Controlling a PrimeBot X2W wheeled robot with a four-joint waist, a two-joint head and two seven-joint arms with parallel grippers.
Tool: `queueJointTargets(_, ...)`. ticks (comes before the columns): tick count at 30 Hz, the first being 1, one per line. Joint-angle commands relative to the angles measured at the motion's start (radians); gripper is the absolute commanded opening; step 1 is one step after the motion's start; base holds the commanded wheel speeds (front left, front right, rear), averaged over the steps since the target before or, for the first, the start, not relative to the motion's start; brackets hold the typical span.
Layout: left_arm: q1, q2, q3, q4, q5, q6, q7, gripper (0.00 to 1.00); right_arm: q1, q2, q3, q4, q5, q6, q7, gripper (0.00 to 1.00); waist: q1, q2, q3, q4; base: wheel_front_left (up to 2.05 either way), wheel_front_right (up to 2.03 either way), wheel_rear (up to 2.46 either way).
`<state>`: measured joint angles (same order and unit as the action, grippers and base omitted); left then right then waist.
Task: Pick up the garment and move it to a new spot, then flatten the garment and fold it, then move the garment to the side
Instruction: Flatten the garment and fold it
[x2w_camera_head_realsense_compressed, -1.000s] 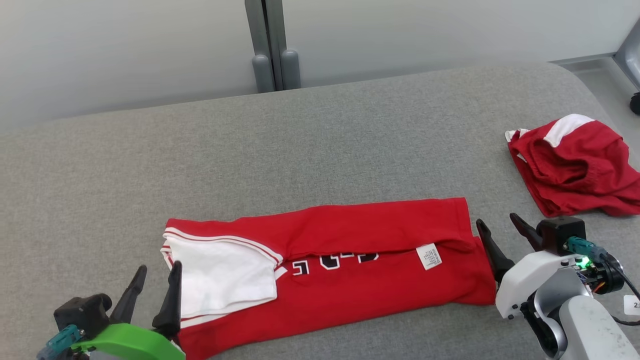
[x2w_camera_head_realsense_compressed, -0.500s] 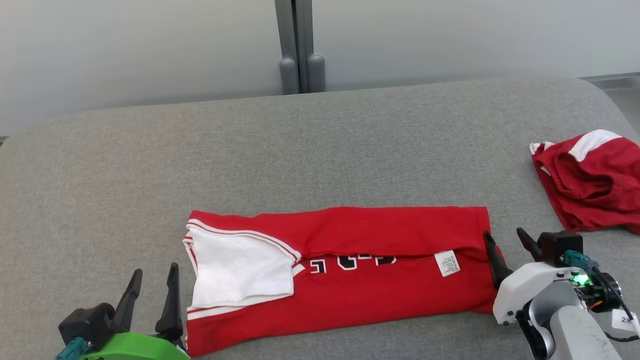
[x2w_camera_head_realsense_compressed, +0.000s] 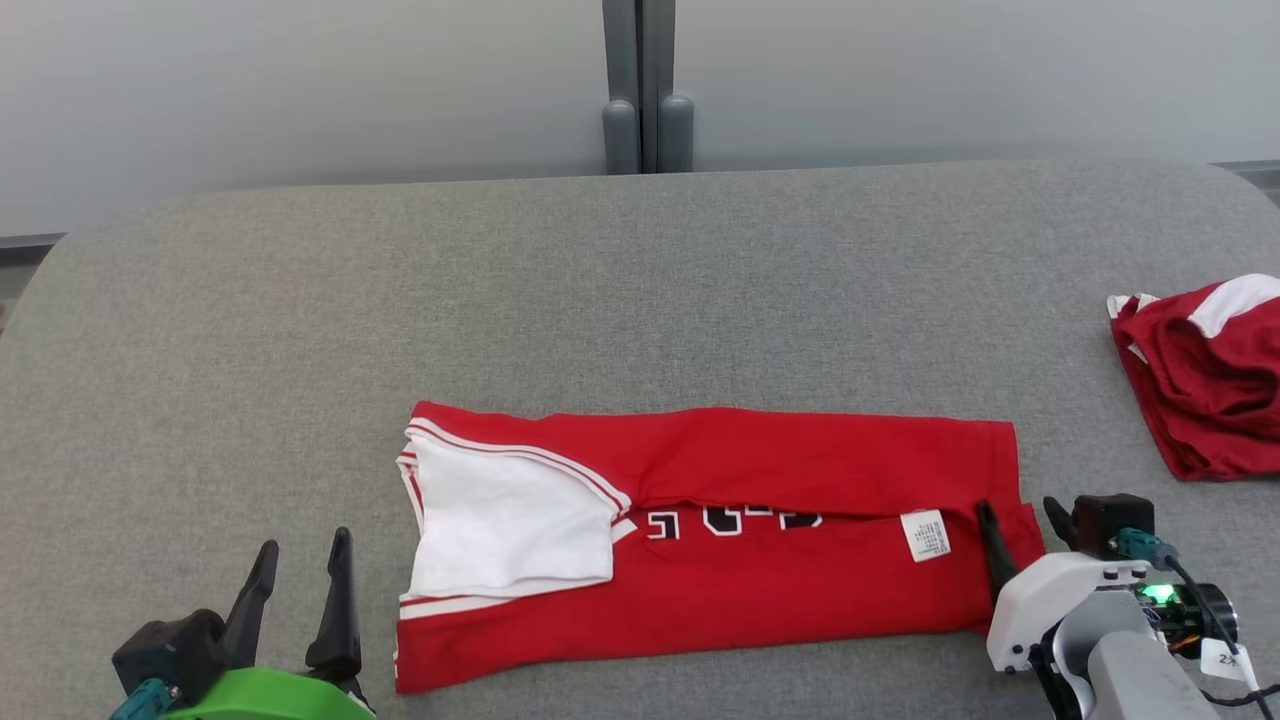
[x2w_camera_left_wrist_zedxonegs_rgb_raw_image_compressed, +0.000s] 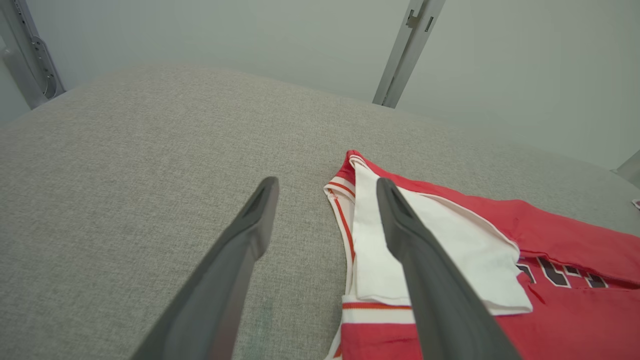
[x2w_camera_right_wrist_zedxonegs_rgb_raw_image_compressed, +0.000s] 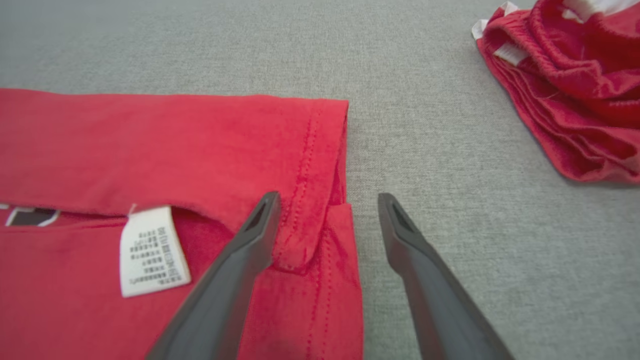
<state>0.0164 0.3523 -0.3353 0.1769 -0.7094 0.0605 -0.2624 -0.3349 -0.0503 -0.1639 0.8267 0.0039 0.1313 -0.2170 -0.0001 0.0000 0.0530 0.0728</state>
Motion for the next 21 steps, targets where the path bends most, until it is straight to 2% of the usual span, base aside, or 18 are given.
queueJointTargets(1, 0.019, -0.005, 0.005, 0.003, 0.008, -0.006, -0.003, 1.00, -0.012, -0.002, 0.010, 0.020, -0.017, -0.001, -0.013, 1.00, 0.0001, 0.0000, 0.001, 0.000, 0.00, 0.00, 0.00)
queueJointTargets(9, 0.016, -0.016, 0.014, 0.003, 0.007, -0.017, -0.003, 1.00, -0.044, -0.002, 0.038, 0.121, -0.057, -0.001, -0.041, 0.98, 0.0001, 0.0000, 0.006, -0.009, 0.00, 0.00, 0.00)
queueJointTargets(10, 0.015, -0.018, 0.016, 0.002, 0.008, -0.018, -0.003, 1.00, -0.048, -0.002, 0.041, 0.131, -0.054, -0.001, -0.042, 0.67, 0.0001, 0.0000, 0.007, -0.011, 0.00, 0.00, 0.00)
queueJointTargets(11, 0.014, -0.021, 0.016, 0.002, 0.008, -0.020, -0.003, 1.00, -0.053, -0.002, 0.042, 0.140, -0.052, -0.001, -0.044, 0.44, 0.0001, 0.0000, 0.008, -0.013, 0.00, 0.00, 0.00)
queueJointTargets(13, 0.010, -0.023, 0.018, 0.001, 0.013, -0.024, -0.003, 1.00, -0.062, -0.002, 0.043, 0.155, -0.047, -0.001, -0.044, 0.16, 0.0001, 0.0000, 0.009, -0.018, 0.00, 0.00, 0.00)
queueJointTargets(15, 0.006, -0.028, 0.018, 0.001, 0.018, -0.026, -0.003, 1.00, -0.074, -0.003, 0.036, 0.168, -0.041, -0.001, -0.046, 0.00, 0.0001, 0.0000, 0.010, -0.024, 0.00, 0.00, 0.00)
queueJointTargets(21, 0.000, -0.044, 0.017, -0.001, 0.034, -0.032, -0.003, 1.00, -0.113, -0.005, 0.009, 0.152, -0.007, -0.002, -0.048, 0.00, 0.0001, 0.0000, 0.014, -0.063, 0.00, 0.00, 0.00)
